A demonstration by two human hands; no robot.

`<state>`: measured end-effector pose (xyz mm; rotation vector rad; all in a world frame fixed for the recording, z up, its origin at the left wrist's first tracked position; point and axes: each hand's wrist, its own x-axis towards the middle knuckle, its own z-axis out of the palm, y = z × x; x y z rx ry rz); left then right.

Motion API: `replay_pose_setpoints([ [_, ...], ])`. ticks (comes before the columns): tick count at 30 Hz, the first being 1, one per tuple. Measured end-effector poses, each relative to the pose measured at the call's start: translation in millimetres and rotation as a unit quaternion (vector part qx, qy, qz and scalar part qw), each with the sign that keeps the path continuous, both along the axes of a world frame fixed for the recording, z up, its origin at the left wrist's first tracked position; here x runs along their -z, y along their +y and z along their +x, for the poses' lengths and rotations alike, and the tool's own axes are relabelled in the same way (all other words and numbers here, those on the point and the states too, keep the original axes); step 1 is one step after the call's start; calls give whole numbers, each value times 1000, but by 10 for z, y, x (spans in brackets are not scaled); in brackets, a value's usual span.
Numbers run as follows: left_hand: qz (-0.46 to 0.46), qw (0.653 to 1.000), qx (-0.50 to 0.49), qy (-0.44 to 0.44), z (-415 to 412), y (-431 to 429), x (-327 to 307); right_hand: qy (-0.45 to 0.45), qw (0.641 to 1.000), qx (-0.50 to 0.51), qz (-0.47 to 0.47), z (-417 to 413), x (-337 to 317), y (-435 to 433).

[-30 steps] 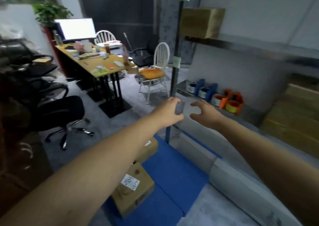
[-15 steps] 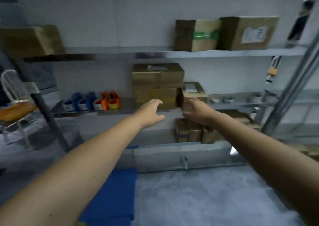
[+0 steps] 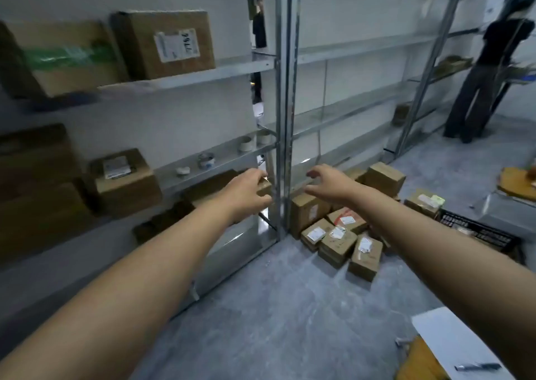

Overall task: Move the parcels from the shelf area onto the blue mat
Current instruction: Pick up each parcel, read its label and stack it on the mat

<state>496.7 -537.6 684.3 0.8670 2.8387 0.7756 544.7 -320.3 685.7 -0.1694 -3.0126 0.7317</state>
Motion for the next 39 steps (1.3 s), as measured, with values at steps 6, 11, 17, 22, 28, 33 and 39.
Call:
replay_pose_setpoints([
  [6,-7,998,65,-18,-427,1253,314,-20,995,92,-23,33,234,1214],
  [11,-22,994,106,-27,-819,1984,564,-36,985,161,-49,-146,486,1903],
  [17,-31,988,145,-46,-1514,2821,917,-46,974,205,-87,-666,810,2514],
  [22,-28,982,167,-84,-2330,3581,1205,-53,956,266,-107,-1363,1077,3054],
  [28,-48,969,201,-138,-3267,4305,1499,-82,931,320,-154,-2094,1427,3508],
  [33,-66,963,206,-164,-3711,4813,1794,-127,925,323,-155,-2479,1780,3826],
  [39,-87,949,196,-230,-4121,5361,2436,-182,900,350,-186,-2982,2365,4489],
])
